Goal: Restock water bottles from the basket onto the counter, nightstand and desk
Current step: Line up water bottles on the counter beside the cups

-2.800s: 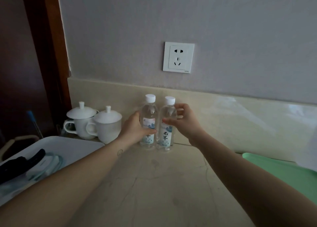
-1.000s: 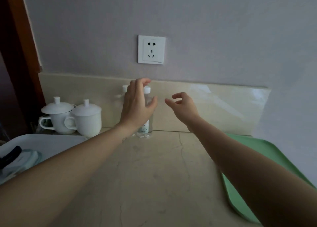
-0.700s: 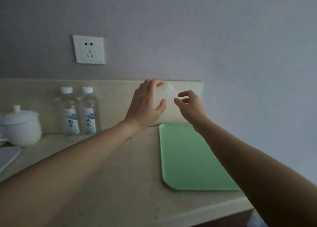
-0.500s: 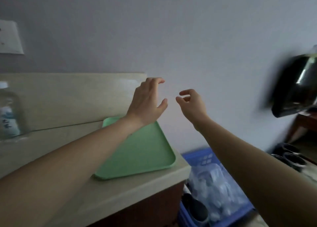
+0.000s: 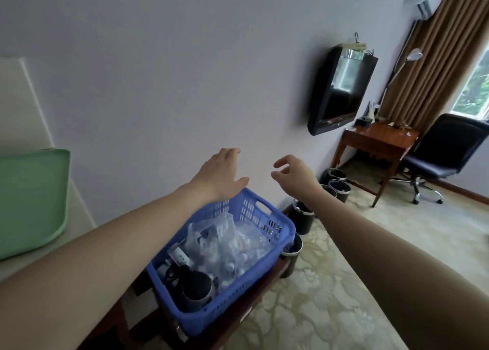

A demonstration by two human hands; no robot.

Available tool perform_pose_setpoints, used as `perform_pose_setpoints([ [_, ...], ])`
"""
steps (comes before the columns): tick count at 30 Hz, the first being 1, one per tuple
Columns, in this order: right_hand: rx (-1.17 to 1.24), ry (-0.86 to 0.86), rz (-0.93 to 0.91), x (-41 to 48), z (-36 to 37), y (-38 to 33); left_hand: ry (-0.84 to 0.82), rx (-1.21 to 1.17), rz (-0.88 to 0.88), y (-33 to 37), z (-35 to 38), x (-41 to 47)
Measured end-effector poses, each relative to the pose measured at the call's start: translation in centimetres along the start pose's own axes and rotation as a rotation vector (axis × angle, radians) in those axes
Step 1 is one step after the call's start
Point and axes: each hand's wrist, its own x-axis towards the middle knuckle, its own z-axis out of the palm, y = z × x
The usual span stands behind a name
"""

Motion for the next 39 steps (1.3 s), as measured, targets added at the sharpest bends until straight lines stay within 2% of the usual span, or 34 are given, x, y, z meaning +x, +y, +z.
perform_pose_setpoints([
  [7, -0.041, -0.116, 0.048, 3.1, 1.9, 5.4, -0.201, -0.043, -0.114, -2.0, 6.8, 3.5],
  [14, -0.100, -0.254, 0.090, 10.1, 7.2, 10.0, -0.330, -0.085, -0.267, -7.5, 13.2, 8.8],
  [22, -0.188, -0.450, 0.126, 16.5, 16.6, 14.5, -0.503, -0.121, -0.448, -16.5, 20.3, 10.6],
  [29, -0.250, -0.666, 0.039, 20.0, 25.9, 15.6, -0.616, -0.103, -0.620, -24.3, 24.6, 8.3],
  [33, -0.265, -0.737, -0.049, 21.7, 31.0, 15.7, -0.619, -0.118, -0.712, -27.5, 27.1, 7.9],
  [39, -0.261, -0.678, -0.264, 24.3, 38.1, 16.1, -0.475, -0.227, -0.883, -31.9, 31.0, 8.4],
])
